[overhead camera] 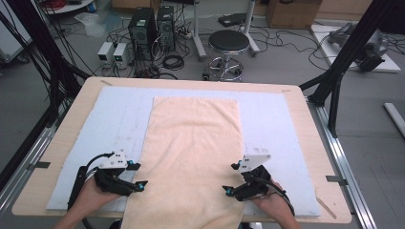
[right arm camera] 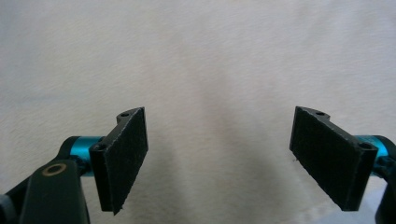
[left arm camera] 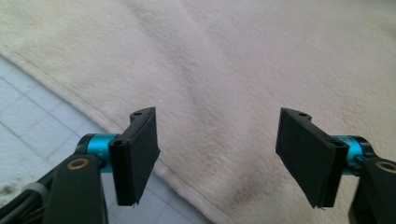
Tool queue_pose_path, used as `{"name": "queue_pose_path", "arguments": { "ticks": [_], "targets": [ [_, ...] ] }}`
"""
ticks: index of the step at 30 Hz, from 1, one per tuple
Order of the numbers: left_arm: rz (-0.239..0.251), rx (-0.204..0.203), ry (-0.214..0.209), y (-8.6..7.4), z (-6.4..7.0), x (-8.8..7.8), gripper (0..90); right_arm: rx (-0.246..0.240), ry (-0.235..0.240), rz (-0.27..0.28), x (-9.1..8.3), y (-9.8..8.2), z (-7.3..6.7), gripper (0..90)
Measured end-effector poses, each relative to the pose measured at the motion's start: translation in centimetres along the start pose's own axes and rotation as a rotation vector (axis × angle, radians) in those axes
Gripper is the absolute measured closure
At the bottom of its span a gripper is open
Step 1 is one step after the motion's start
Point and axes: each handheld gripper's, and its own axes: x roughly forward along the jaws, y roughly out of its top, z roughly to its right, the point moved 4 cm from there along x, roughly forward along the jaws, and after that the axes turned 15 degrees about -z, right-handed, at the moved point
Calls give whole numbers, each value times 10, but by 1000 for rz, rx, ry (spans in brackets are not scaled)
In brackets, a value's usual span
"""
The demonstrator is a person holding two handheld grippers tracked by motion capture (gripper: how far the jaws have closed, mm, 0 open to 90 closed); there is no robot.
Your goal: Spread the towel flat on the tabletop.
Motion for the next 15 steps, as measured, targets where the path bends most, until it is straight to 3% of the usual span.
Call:
{"name": "queue_pose_path", "arguments": {
  "ticks": [7, 15],
  "targets": [
    [23, -39, 24, 12, -13, -1, 181, 52, -64, 23, -11, 6, 23, 156],
    [58, -92, 52, 24, -29, 0, 124, 104, -94, 51, -17, 19, 50, 156]
  ]
}}
